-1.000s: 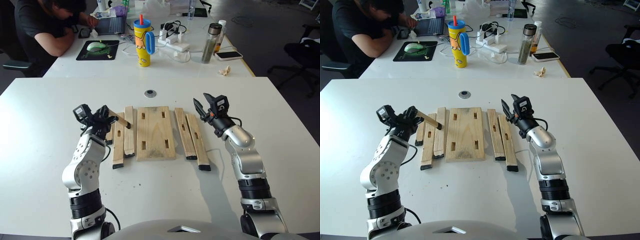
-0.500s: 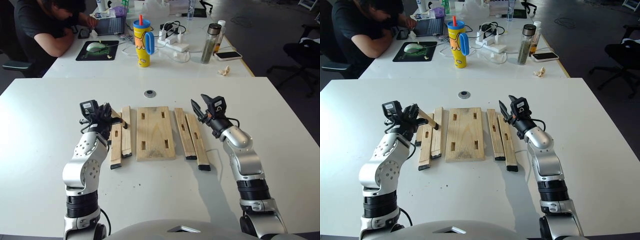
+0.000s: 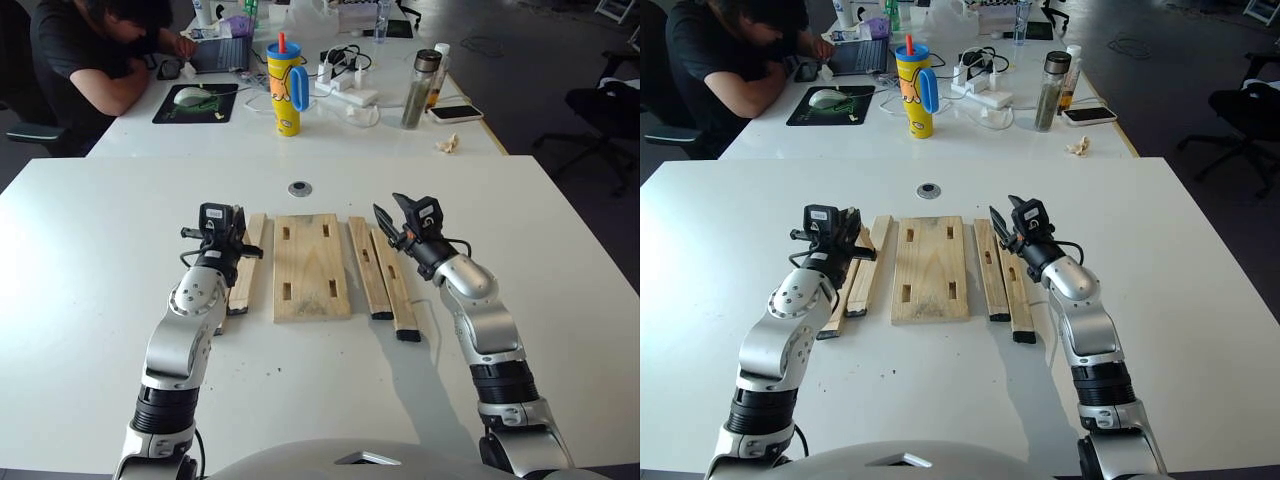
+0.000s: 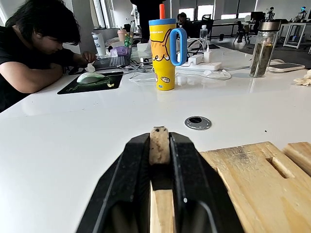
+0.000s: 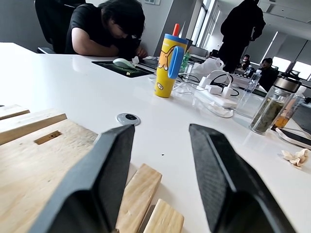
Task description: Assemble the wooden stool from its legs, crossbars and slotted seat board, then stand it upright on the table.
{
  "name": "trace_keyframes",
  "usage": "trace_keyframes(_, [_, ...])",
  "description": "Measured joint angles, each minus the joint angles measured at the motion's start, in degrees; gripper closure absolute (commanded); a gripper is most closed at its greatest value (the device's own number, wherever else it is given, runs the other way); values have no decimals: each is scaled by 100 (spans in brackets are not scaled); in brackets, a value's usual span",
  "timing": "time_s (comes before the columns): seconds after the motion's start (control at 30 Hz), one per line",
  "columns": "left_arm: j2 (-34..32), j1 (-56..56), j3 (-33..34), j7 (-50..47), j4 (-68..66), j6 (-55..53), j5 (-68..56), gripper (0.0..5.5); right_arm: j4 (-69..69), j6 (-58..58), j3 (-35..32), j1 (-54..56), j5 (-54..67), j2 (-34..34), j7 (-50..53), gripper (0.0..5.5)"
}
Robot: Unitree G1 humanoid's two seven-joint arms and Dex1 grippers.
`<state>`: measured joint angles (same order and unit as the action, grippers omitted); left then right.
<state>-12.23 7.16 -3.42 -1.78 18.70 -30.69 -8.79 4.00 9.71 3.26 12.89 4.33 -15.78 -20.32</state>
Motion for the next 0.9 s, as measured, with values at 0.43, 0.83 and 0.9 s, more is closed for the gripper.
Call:
trace_keyframes(0.43, [135,-194,178,59,-320,503,387,365,-92,-6,67,8,-116,66,10,343])
trace_keyframes(0.83, [85,1039,701,168,25,1223,426,412,-164,-25,185,19,-171,196,42,343])
trace_keyframes(0.9, [80,1385,738,315,-230,1222,300,448,-199,-35,186,22,-174,218,56,343])
